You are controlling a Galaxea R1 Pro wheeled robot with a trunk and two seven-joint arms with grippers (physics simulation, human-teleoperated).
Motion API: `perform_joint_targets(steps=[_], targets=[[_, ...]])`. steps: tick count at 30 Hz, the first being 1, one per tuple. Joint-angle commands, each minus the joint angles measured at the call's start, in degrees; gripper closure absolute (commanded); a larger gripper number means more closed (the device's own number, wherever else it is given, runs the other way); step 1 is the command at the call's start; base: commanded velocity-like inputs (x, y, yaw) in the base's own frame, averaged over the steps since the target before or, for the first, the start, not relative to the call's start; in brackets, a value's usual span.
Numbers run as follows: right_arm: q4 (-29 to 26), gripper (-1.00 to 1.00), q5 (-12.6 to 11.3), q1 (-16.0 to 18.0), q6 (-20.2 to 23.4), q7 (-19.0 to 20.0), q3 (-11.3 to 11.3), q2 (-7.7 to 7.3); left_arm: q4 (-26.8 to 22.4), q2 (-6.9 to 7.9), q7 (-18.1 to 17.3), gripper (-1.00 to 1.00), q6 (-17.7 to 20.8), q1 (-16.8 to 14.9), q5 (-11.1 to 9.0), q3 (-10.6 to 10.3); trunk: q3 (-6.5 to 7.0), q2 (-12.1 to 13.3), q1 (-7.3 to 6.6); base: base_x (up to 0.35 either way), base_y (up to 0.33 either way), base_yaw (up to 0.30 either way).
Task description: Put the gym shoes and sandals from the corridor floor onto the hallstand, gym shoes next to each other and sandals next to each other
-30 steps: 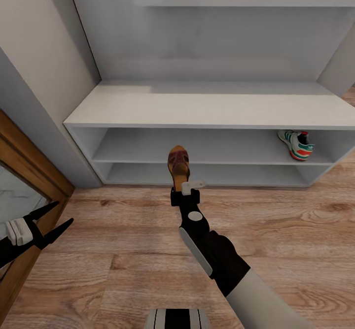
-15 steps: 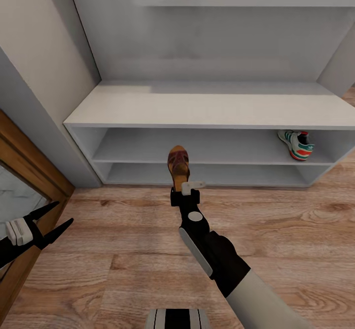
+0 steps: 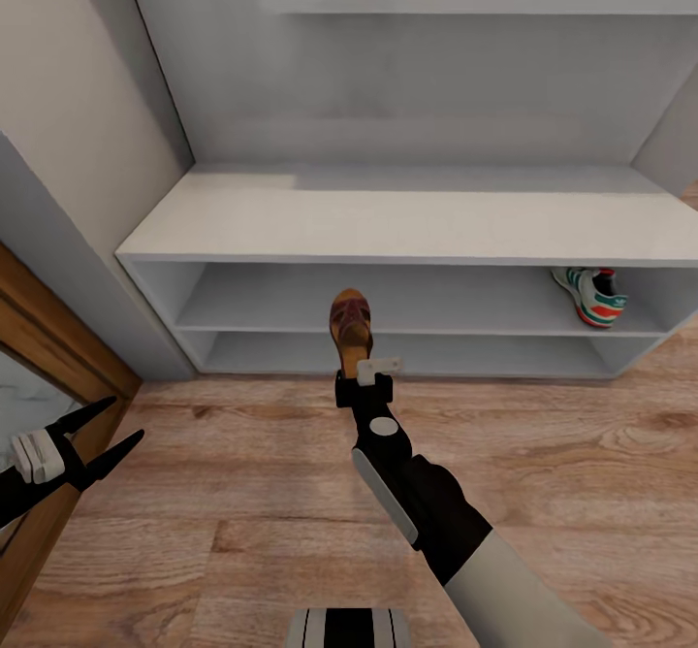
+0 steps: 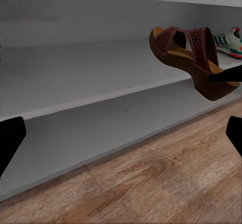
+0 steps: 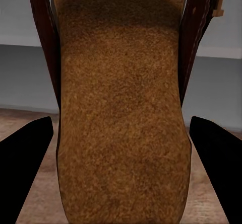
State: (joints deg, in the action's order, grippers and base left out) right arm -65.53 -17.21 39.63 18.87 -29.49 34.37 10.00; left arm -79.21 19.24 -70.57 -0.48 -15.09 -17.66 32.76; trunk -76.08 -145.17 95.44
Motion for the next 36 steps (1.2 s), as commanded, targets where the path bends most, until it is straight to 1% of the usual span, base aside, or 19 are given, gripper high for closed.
perform_joint_targets(steps=[1,27,36], targets=[[-0.04,1.0,-0.31,0.07,0.26,-0.45,0.1,0.0,0.02,0.01,-0.18,-1.0,-0.04,-0.03,-0.1,0.02,-0.04,-0.02,0.0,0.054,0.0,0.0],[-0.09,1.0,-0.38,0.14,0.46,-0.59,0.08,0.0,0.0,0.05,-0.33,-1.0,-0.04,-0.03,-0.13,-0.1,-0.04,-0.02,0.0,0.005,0.0,0.0],[-0.05,1.0,-0.38,0.17,0.46,-0.58,0.08,0.0,-0.02,0.22,-1.24,-1.0,-0.04,-0.03,-0.12,-0.08,-0.04,-0.02,0.0,0.0,0.0,0.0]])
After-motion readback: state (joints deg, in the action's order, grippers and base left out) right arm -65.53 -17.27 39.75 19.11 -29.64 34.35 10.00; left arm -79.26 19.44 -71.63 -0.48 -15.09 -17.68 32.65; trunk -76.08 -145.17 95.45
